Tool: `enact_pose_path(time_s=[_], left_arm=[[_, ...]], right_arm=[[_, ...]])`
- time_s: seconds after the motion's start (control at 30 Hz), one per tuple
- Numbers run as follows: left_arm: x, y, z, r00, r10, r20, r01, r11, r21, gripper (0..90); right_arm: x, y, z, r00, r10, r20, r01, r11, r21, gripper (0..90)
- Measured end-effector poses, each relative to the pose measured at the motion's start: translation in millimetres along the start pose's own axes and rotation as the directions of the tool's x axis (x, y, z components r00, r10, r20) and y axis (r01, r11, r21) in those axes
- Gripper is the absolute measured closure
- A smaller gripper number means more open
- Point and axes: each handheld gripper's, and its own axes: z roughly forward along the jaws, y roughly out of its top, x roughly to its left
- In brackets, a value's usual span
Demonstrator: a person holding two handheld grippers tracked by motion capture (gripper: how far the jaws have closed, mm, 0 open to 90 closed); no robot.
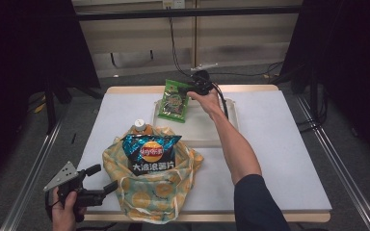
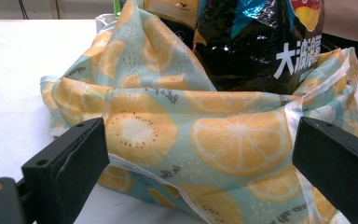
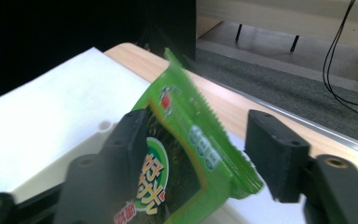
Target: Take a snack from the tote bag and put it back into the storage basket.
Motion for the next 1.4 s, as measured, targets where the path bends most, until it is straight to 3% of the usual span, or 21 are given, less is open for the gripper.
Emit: enact_pose_path(time_s=[0.17,0.33,0.47,0.5,0.6,0.63,0.7,0.8,1.0,1.17,1.4], left_arm=[[1.0,0.5,-0.5,1.0000,0.008,0.002,-0.008,0.9999,0.010,3.2],[2.4,1.2,0.4,0.9999,0.013,0.008,-0.013,0.9999,0.006,3.3],[2.0,1.0,0.5,1.0000,0.006,0.002,-0.006,1.0000,-0.002,3.3],[1.8,1.1,0.5,1.0000,0.006,0.003,-0.006,1.0000,-0.002,3.3],[2.5,1.4,0.6,0.9998,0.018,0.008,-0.018,0.9998,0.003,3.3],[2.1,1.5,0.6,0.9998,0.018,0.004,-0.018,0.9998,0.005,3.3],[1.9,1.6,0.6,0.9998,0.021,0.000,-0.021,0.9998,0.005,3.3],[1.2,1.5,0.7,0.9998,0.014,0.015,-0.014,0.9999,-0.002,3.3],[1.7,1.7,0.1,0.9999,0.009,0.006,-0.009,1.0000,-0.002,3.3],[1.9,1.5,0.9,0.9999,0.010,0.004,-0.010,0.9999,0.001,3.3],[2.9,1.1,1.6,0.9998,0.008,0.016,-0.008,1.0000,0.001,3.3]], right_arm=[[-1.7,3.5,-13.3,0.9998,-0.001,0.021,0.002,1.000,-0.029,33.6],[4.3,-1.1,-30.6,0.9998,-0.003,0.018,0.005,0.997,-0.075,43.0],[16.7,-10.0,-40.2,0.9990,-0.020,-0.040,0.016,0.997,-0.080,67.3],[20.6,-14.4,-41.3,0.9968,-0.030,-0.074,0.025,0.997,-0.070,74.0],[29.1,-23.9,-40.3,0.9917,-0.045,-0.120,0.043,0.999,-0.021,89.2],[33.6,-30.4,-37.1,0.9881,-0.039,-0.149,0.038,0.999,-0.009,90.0],[37.1,-33.8,-34.8,0.9868,-0.038,-0.158,0.039,0.999,0.001,90.0],[47.8,-47.8,-22.7,0.9748,-0.050,-0.217,0.064,0.996,0.056,90.0],[54.4,-59.1,-7.7,0.9653,-0.061,-0.254,0.095,0.988,0.123,90.0],[54.0,-65.6,4.2,0.9657,-0.062,-0.252,0.109,0.978,0.178,90.0],[46.5,-67.7,13.3,0.9763,-0.056,-0.209,0.103,0.970,0.220,90.0]])
